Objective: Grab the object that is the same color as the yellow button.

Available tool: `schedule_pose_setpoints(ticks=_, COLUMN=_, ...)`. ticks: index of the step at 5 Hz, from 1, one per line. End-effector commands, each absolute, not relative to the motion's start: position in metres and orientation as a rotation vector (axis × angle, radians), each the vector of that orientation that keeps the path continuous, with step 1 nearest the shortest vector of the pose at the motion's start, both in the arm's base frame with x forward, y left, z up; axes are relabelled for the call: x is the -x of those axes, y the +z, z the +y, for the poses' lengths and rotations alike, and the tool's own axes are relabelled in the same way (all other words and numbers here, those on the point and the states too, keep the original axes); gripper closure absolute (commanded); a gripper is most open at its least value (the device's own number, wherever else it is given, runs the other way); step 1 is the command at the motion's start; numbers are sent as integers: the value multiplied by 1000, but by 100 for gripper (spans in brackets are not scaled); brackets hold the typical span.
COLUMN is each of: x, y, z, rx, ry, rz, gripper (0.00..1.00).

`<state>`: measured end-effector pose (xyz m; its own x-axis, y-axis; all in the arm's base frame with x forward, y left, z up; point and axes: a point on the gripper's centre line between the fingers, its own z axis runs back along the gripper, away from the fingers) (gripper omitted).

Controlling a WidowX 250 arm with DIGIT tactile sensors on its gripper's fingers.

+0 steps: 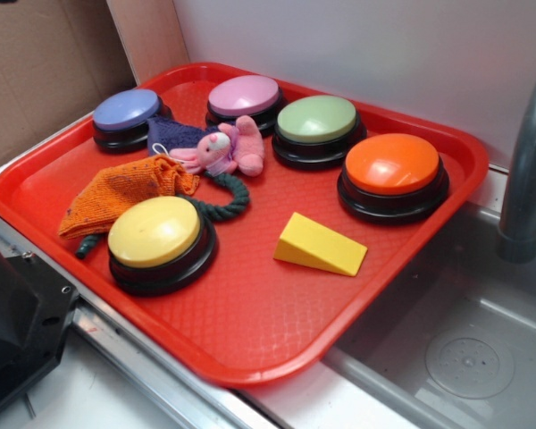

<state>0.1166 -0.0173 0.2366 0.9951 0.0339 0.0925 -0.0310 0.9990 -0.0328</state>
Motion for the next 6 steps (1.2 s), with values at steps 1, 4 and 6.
schedule_pose_setpoints(ticks=1, x=-117, y=237, z=-17, rx=31, ry=33, rz=-93, gripper=0)
schedule_pose_setpoints(ticks=4, x=-172, y=203, z=-68, rx=-45, ry=-499, rz=-173, gripper=0)
schedule_pose_setpoints(ticks=6, x=-196, y=148, z=-108, rx=162, ry=-929, rz=-216, gripper=0)
